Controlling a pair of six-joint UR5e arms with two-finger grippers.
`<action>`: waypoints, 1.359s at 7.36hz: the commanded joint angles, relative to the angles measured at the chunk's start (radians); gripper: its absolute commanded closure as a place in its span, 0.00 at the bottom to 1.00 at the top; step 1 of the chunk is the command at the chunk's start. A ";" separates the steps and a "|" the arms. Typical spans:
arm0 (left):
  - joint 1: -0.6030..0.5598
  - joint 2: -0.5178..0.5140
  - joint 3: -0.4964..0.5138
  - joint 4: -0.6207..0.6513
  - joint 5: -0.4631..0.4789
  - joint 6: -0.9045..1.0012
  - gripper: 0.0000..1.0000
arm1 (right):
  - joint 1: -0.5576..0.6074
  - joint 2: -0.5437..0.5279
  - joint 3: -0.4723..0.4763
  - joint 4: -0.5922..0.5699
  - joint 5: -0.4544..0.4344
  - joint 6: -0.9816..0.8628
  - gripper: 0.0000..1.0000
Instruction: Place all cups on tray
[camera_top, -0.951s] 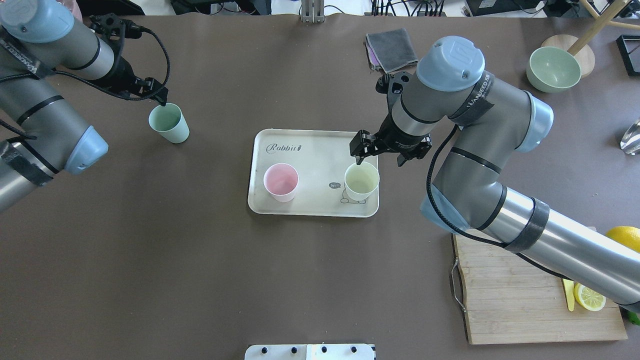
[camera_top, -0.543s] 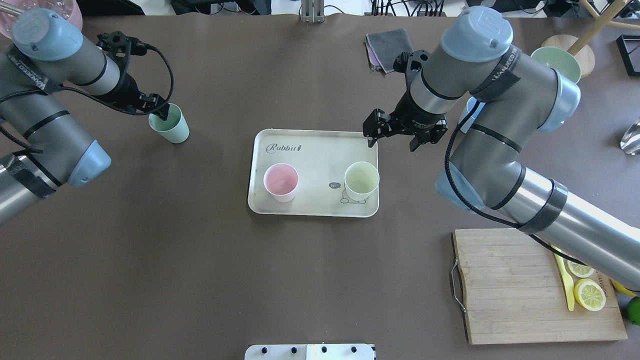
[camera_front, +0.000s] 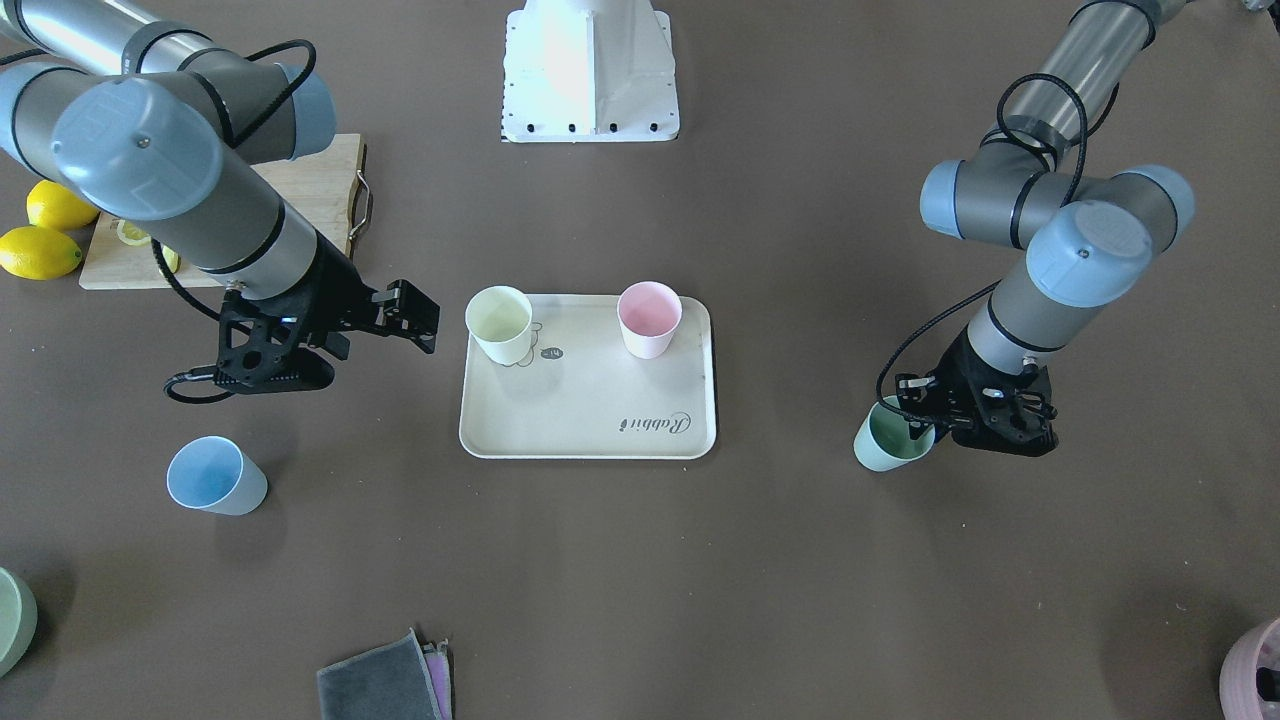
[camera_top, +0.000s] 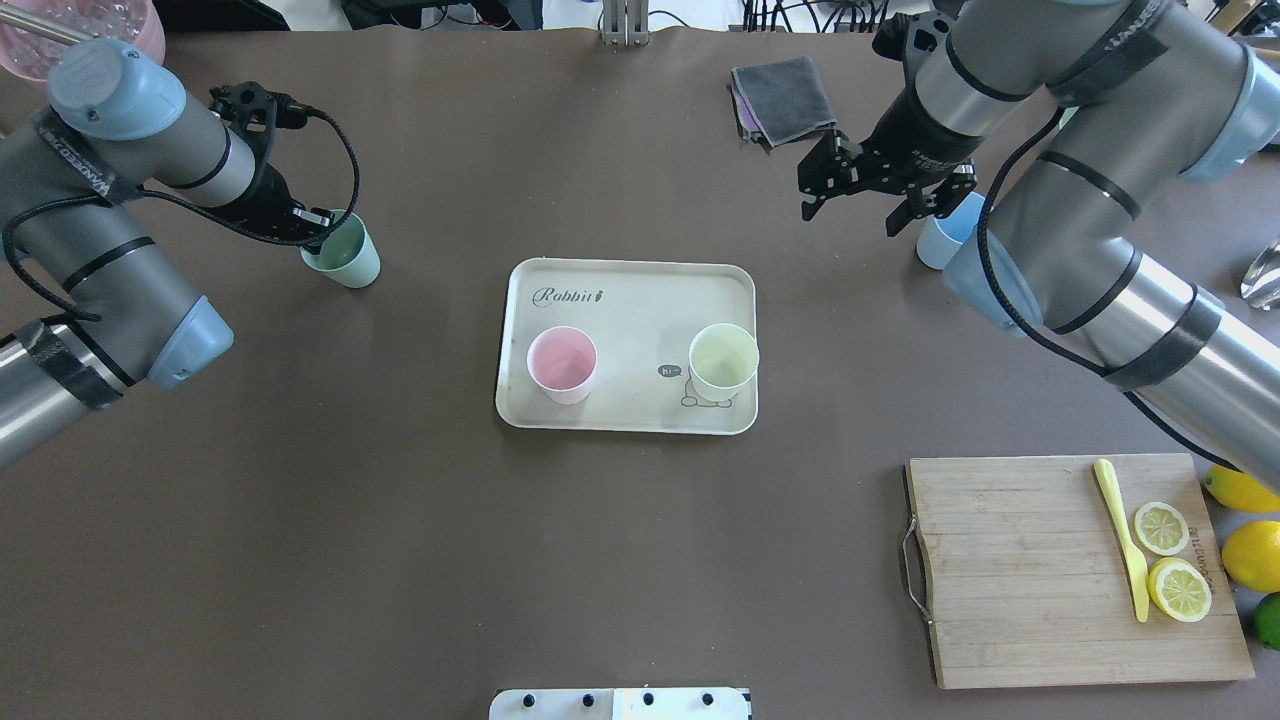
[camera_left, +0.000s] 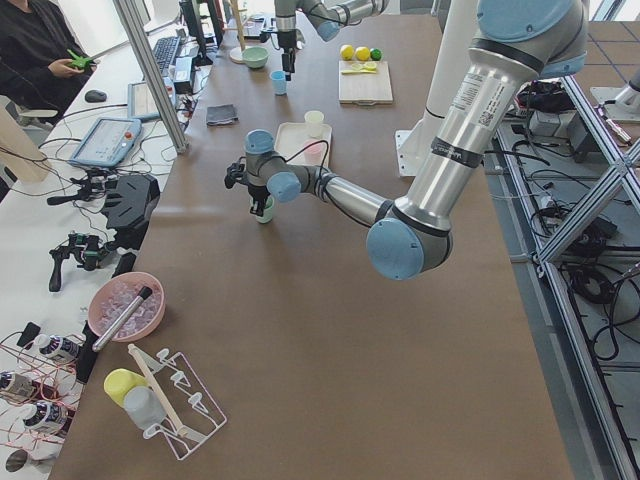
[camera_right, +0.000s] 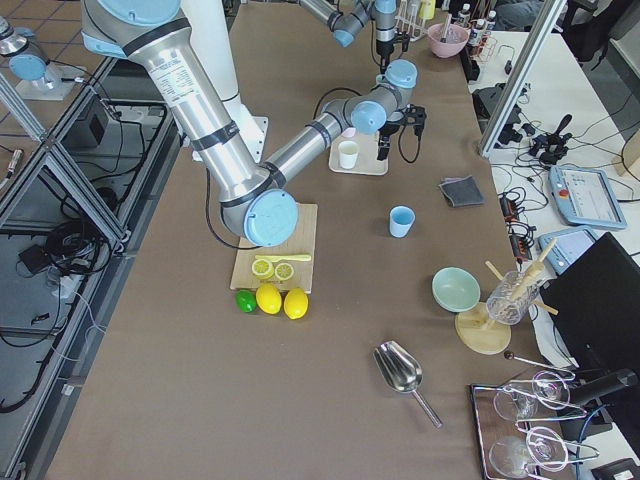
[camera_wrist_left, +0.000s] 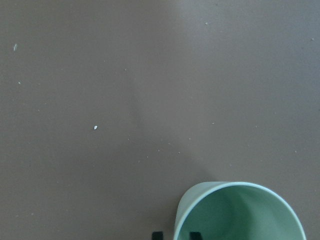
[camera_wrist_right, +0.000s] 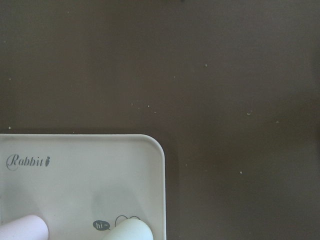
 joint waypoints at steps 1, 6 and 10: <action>-0.032 -0.036 -0.008 0.037 -0.005 -0.001 1.00 | 0.100 -0.029 -0.002 -0.137 -0.002 -0.211 0.00; 0.001 -0.240 -0.016 0.208 -0.030 -0.197 1.00 | 0.128 -0.181 -0.144 0.007 -0.123 -0.422 0.00; 0.030 -0.257 -0.013 0.208 -0.019 -0.235 1.00 | 0.124 -0.126 -0.236 0.080 -0.123 -0.367 0.00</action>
